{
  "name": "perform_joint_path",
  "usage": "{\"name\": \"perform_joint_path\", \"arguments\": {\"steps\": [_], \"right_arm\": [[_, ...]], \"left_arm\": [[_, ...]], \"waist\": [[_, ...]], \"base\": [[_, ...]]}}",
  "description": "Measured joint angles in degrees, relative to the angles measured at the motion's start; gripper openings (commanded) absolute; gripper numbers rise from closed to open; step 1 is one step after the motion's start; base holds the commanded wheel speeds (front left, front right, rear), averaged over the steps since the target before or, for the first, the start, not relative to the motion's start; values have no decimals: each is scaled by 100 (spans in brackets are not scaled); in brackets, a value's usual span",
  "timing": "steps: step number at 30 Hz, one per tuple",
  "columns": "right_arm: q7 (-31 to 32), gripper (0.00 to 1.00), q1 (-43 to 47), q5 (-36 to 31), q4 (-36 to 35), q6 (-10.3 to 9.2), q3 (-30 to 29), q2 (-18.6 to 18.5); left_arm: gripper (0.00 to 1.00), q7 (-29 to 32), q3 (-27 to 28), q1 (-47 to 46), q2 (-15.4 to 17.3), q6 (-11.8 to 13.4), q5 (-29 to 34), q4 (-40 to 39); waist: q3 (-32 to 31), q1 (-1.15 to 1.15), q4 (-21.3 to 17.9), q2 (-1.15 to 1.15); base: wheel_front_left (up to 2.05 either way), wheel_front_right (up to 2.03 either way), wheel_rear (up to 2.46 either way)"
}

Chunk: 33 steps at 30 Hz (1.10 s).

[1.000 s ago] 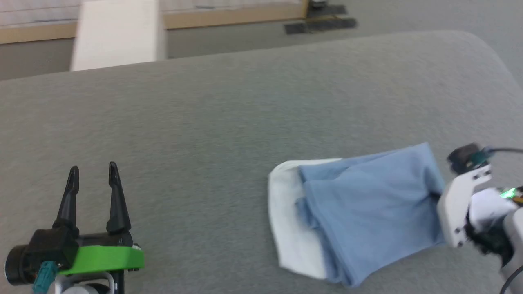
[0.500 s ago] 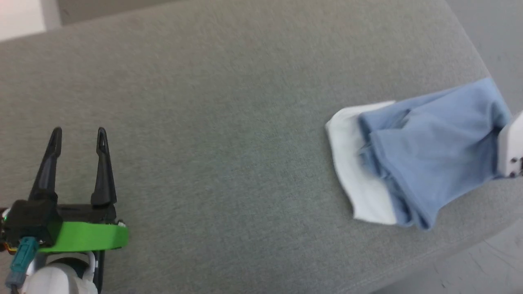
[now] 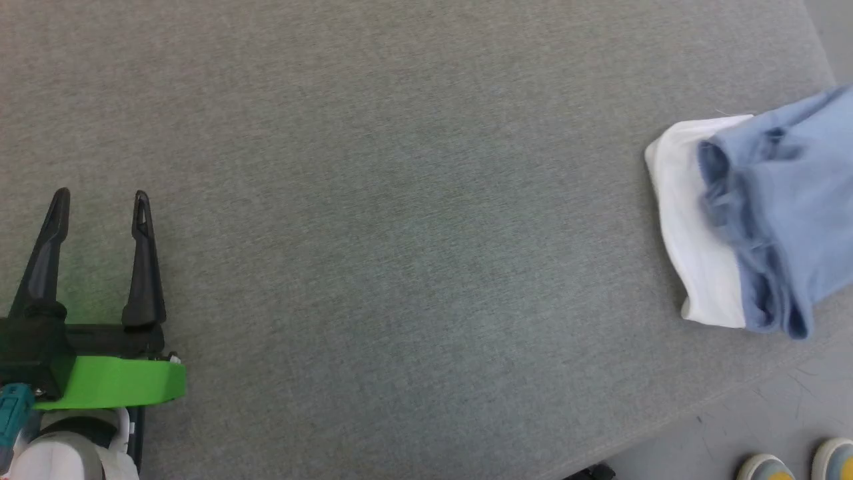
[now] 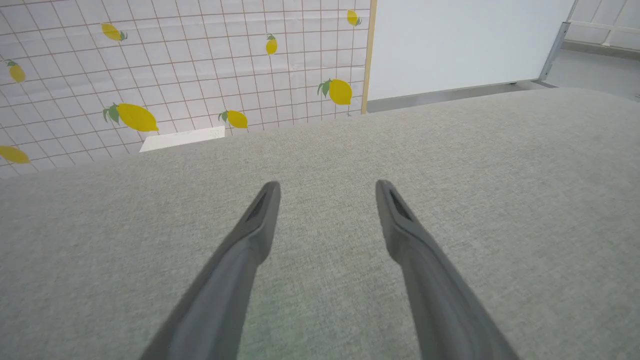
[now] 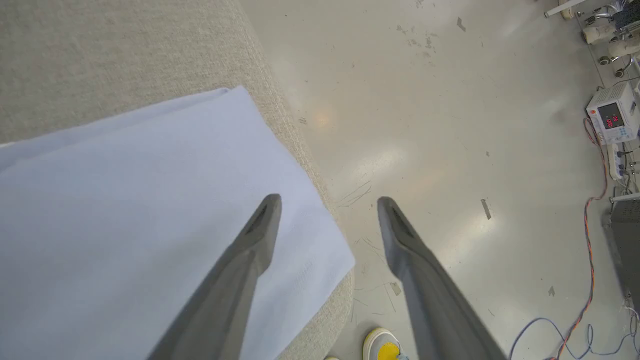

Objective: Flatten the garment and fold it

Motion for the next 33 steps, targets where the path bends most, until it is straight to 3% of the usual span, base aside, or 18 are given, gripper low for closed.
{"name": "perform_joint_path", "arguments": {"steps": [8,18,19,20,24,33], "right_arm": [[-621,100,-64,-38,-309,0,-162,52],[-1913,100,232,957,-2381,-1,715,116],[-2008,100,350,1018,-2643,-1,716,199],[-2214,100,754,1074,-3361,-2,619,552],[-2426,100,1401,934,-4131,-2,501,1182],[-2873,100,2563,547,-4845,-3,548,2488]], "left_arm": [[100,-333,-84,14,-175,87,-96,389],[100,-815,-70,109,-479,210,-419,1196],[100,-840,-69,113,-513,221,-492,1260],[100,-881,-55,113,-537,242,-587,1385],[100,-915,-109,112,-556,278,-584,1518],[100,-998,-221,109,-681,391,-590,1783]], "waist": [[-311,0,163,0],[-1273,-1,490,0],[-1383,-1,543,0],[-1669,-1,711,0],[-1996,-1,993,0],[-2494,-1,1724,0]], "base": [[0,0,0],[0,0,0],[0,0,0],[0,0,0],[0,0,0],[0,0,0]]}}
